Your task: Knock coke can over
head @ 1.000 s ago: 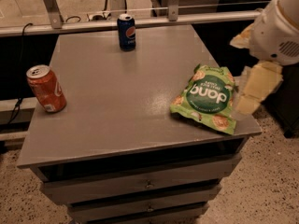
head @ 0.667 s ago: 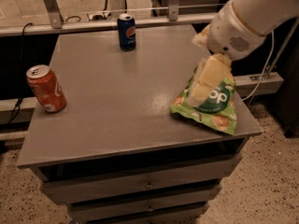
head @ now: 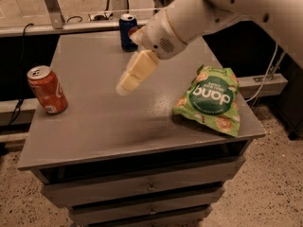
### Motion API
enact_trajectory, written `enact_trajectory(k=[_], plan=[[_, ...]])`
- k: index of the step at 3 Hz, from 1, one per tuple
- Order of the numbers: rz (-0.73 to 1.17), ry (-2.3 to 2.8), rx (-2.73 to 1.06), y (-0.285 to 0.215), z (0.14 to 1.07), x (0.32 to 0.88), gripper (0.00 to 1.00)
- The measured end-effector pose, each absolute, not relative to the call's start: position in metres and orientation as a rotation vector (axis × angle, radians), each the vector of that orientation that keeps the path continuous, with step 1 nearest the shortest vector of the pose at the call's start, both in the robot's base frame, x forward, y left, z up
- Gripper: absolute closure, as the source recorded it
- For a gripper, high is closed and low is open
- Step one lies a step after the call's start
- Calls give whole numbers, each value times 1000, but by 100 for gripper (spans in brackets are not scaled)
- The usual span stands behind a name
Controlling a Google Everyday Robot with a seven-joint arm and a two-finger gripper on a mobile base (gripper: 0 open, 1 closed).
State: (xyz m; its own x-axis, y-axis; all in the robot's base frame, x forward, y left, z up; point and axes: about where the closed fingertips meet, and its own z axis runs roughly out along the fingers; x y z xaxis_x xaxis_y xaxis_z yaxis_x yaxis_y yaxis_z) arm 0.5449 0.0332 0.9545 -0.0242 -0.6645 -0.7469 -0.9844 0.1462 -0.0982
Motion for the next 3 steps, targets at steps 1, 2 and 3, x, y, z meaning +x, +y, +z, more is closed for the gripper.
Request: enact_trajectory(k=[1,2,3], plan=[[760,1640,-1543,104,941,548,0],[861,1575,-1506,155,925,549,0],[927,1534,-1477,191,914,553,0]])
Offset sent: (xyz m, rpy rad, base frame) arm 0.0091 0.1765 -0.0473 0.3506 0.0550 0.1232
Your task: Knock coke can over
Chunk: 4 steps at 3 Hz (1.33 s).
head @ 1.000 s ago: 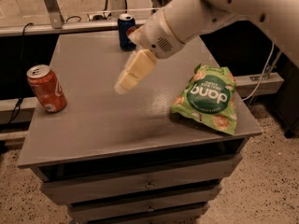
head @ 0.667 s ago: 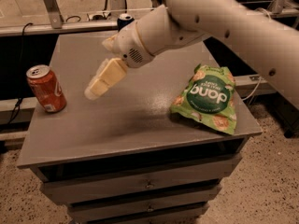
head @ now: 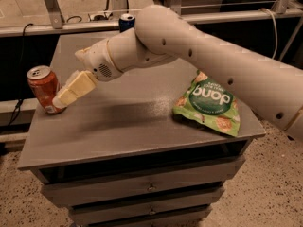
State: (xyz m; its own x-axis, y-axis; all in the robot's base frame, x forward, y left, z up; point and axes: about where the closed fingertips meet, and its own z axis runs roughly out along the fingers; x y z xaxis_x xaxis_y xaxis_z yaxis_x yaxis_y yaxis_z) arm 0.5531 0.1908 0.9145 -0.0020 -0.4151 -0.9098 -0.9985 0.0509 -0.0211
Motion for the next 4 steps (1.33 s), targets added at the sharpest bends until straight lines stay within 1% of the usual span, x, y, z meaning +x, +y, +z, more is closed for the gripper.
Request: enact_trajectory(k=[2,3,4], plan=[[1034,1481,-1420,245,899,547,0],[1065,1484,-1389,261,892,542,18],[1073,1499,-1354,262,890,544,42]])
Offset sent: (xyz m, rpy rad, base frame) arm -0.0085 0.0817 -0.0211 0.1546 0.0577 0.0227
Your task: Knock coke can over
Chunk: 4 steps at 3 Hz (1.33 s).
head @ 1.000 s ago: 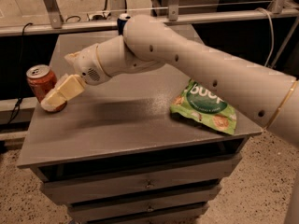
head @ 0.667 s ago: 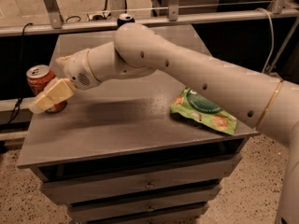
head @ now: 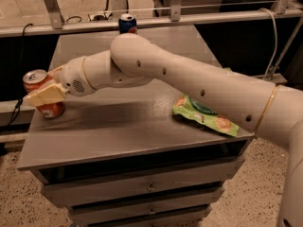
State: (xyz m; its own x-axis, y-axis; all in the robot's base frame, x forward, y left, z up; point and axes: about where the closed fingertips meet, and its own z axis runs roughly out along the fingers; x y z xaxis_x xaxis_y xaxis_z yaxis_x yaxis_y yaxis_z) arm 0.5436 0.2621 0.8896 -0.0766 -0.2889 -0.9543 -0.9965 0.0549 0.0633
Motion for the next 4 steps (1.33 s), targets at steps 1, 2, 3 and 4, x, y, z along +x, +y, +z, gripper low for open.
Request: enact_trajectory(k=[1,2,3,4], plan=[[1048,1516,-1314,245,893,554,65],[960,1510,-1297,204,914,574,88],[767,1527,-1344,123,960,601,100],[583,1646,-1421,58,968,618,100]])
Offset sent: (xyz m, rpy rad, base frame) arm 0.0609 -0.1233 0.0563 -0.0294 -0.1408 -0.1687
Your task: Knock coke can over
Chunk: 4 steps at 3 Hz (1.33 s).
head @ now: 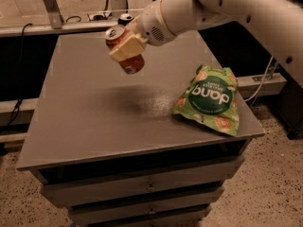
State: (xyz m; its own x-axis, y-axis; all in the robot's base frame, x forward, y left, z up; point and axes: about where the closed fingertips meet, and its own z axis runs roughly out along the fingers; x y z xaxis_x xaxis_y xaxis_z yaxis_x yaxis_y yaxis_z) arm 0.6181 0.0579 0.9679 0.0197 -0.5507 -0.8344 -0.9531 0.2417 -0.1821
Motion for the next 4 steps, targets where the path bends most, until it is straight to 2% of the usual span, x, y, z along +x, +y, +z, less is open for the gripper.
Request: enact_trajectory(k=[1,2,3,4], plan=[[369,1793,-1544,-2,952,631,100],[155,1902,-1702,-38,930,636,100],[47,1952,-1806,-42,916,636,82],[7,1945,-1874,-29,914,633,60]])
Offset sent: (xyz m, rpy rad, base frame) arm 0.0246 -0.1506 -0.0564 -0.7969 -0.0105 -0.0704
